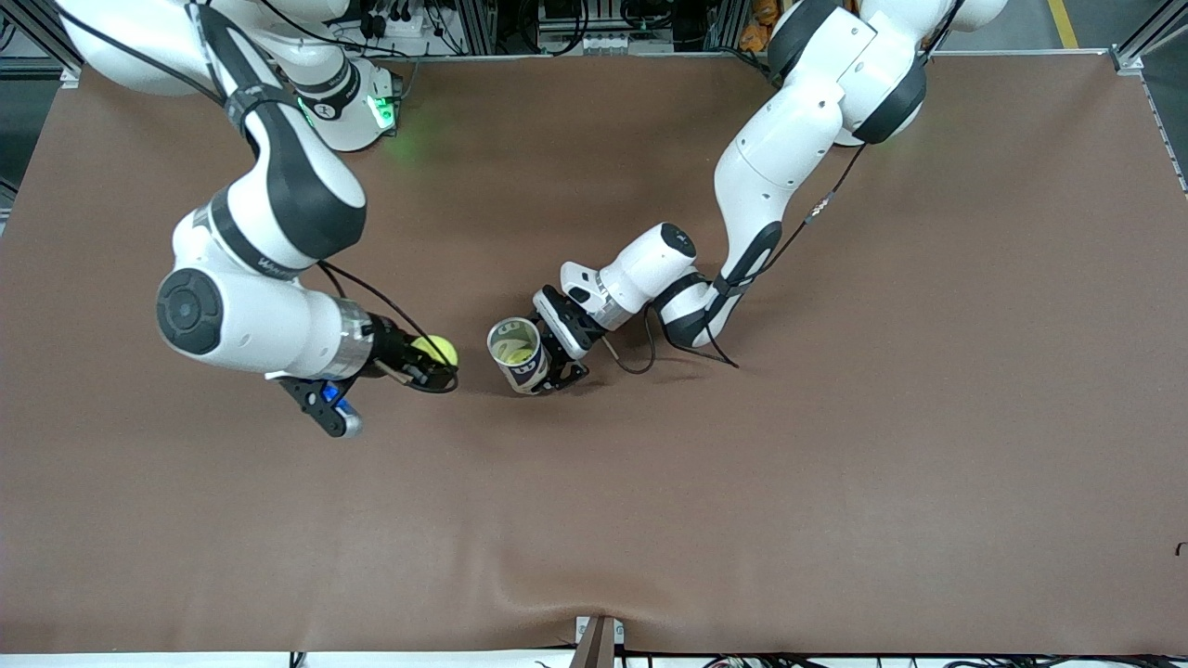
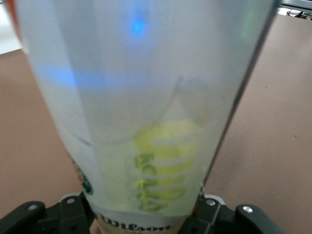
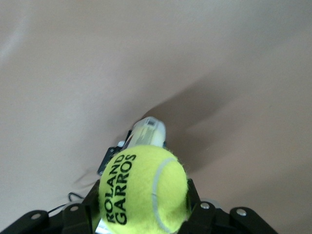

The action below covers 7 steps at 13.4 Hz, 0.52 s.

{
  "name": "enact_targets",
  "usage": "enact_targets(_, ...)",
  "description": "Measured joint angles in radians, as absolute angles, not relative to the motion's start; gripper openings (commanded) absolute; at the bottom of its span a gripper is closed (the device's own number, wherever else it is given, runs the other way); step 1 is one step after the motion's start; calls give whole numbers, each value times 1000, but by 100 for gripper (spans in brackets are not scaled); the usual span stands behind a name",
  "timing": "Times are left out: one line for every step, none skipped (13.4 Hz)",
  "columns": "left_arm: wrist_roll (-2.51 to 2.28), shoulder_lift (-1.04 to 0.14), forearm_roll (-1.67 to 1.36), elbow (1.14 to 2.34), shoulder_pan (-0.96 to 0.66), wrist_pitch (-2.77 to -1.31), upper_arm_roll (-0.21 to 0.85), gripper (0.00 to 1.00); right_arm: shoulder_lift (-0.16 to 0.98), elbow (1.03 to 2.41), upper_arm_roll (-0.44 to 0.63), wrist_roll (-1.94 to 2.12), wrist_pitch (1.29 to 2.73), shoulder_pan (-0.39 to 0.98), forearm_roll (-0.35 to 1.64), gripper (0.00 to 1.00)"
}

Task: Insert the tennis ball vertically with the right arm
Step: 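Carry the ball over the tube and drop it inside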

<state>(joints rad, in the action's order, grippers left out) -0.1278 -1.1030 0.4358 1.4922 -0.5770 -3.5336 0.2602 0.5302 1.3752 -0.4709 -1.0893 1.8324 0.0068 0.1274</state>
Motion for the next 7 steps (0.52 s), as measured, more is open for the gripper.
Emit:
enact_targets(-128,-1103,436,1492,-577,-3534,260,72,530,1374,-475,-1118,1846,23,127,0)
enact_targets(-128,-1103,436,1492,-577,-3534,260,72,530,1375,-476,-1149,1862,44,127,0)
enact_targets(-128,-1103,436,1492,-577,-3534,260,72,531,1375,-477,-1179,1880,67,127,0)
enact_targets(-128,-1103,436,1492,-577,-3534,260,72,531,1375,-477,-1203,1894,88,125,0)
enact_targets(-128,-1103,436,1492,-577,-3534,260,72,531,1375,-477,-1218,1901,107,120,0)
enact_targets(-128,-1103,436,1492,-577,-3534,260,72,531,1376,-477,-1228,1903,121,116,0)
enact_targets(-128,-1103,436,1492,-577,-3534,260,72,532,1377,-477,-1231,1903,132,115,0)
